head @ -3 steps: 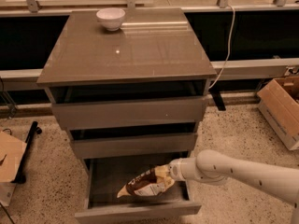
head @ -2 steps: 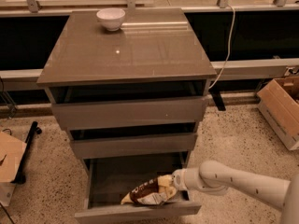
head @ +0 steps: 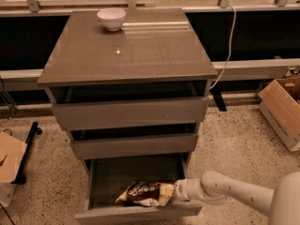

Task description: Place brown chip bag into bottom drawer

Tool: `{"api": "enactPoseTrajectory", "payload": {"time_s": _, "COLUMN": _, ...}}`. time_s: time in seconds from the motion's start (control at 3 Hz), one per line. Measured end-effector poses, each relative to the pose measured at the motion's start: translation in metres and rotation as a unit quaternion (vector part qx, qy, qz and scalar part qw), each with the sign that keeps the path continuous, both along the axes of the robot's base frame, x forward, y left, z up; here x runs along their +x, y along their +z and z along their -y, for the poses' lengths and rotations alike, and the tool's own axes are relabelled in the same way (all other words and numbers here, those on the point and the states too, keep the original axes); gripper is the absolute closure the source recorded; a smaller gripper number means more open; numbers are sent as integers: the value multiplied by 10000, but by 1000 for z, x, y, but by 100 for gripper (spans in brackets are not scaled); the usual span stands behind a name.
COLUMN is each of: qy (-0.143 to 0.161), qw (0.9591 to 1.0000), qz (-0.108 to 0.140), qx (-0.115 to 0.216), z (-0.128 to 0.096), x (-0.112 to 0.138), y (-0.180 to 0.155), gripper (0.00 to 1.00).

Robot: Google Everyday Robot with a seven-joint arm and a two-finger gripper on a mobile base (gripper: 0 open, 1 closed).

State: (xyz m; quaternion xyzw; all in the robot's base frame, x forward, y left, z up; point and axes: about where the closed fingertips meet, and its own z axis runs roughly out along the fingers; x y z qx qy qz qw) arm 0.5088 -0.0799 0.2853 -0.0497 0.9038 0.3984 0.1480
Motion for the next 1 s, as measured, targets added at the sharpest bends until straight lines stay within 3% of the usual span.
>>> {"api": "enactPoseTrajectory", "payload": {"time_s": 1.0, "qy": 47, "qw": 10000, "qz": -18, "qx": 22, "z": -6, "x": -2, "y": -1, "gripper": 4}}
